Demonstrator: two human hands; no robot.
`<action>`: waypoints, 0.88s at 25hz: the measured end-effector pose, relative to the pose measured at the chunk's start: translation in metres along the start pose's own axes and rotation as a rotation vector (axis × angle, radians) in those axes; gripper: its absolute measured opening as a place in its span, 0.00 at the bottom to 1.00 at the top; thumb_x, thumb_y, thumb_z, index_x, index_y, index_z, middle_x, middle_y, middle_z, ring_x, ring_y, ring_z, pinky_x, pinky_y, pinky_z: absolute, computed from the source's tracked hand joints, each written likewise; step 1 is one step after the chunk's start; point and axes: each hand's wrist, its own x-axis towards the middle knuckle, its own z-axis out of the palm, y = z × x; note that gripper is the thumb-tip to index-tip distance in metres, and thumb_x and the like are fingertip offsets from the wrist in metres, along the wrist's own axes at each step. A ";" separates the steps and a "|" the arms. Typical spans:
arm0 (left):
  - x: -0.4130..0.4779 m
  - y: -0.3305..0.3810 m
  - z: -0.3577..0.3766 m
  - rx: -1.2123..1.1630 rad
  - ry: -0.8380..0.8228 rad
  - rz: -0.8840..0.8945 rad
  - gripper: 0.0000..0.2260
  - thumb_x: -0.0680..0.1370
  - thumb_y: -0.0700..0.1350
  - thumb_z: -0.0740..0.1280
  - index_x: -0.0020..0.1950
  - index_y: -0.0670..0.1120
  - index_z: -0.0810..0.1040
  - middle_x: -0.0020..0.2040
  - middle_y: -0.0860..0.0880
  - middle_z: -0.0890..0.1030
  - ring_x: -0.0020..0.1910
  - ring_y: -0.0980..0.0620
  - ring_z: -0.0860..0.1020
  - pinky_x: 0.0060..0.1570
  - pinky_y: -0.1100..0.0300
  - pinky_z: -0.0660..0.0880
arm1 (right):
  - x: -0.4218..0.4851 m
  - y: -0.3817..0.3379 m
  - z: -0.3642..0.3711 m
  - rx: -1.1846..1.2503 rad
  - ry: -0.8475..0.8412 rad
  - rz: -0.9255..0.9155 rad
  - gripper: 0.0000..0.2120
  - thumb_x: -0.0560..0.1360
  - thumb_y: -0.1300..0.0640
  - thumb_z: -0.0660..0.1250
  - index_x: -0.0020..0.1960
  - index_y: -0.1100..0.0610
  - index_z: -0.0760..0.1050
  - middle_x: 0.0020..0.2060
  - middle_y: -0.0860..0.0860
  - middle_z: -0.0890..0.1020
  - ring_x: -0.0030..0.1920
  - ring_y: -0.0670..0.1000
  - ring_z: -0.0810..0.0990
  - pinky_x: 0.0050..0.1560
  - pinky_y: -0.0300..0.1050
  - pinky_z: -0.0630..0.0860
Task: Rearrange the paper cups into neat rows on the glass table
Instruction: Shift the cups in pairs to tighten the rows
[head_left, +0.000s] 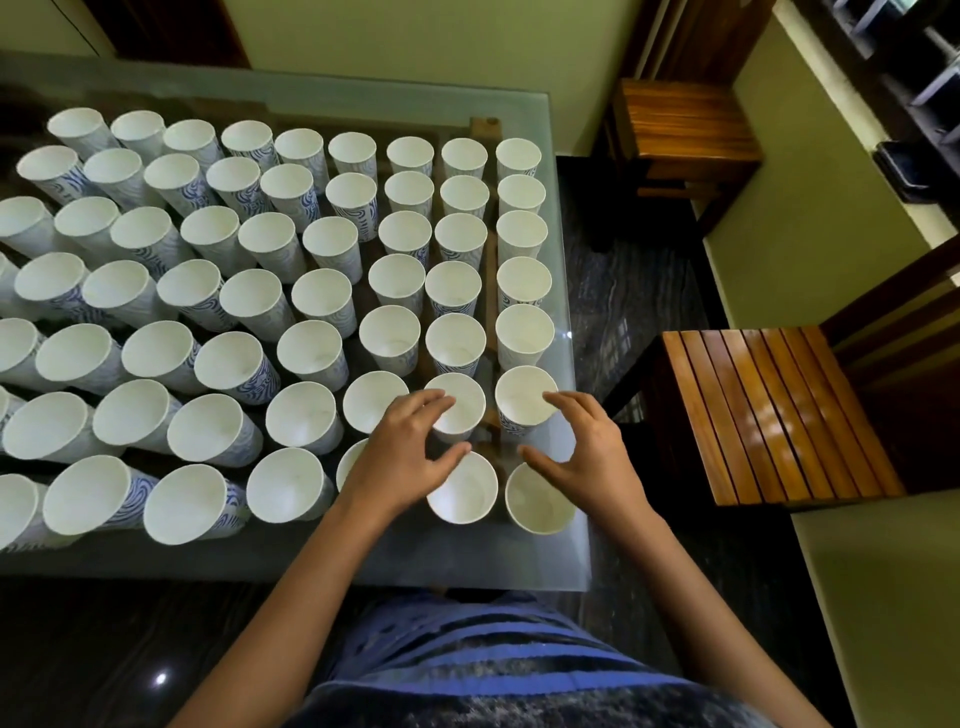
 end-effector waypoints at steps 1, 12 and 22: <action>0.008 -0.001 0.000 0.008 -0.006 -0.013 0.26 0.70 0.49 0.72 0.66 0.43 0.72 0.66 0.45 0.72 0.66 0.47 0.68 0.64 0.58 0.63 | 0.010 -0.002 0.002 -0.013 -0.002 0.008 0.32 0.68 0.48 0.74 0.68 0.55 0.67 0.65 0.52 0.71 0.63 0.51 0.70 0.62 0.42 0.67; 0.035 -0.011 0.017 0.034 -0.103 -0.033 0.31 0.68 0.53 0.73 0.68 0.46 0.70 0.69 0.47 0.69 0.68 0.48 0.66 0.65 0.58 0.62 | 0.043 -0.006 0.019 0.005 0.000 0.062 0.37 0.63 0.47 0.77 0.67 0.57 0.68 0.63 0.54 0.69 0.63 0.53 0.69 0.59 0.48 0.71; 0.026 -0.014 0.013 0.036 -0.132 -0.020 0.31 0.67 0.53 0.74 0.68 0.47 0.70 0.69 0.48 0.70 0.67 0.50 0.67 0.65 0.58 0.63 | 0.044 -0.011 0.017 0.013 -0.060 0.047 0.38 0.63 0.47 0.76 0.69 0.56 0.66 0.64 0.53 0.71 0.62 0.53 0.71 0.60 0.48 0.70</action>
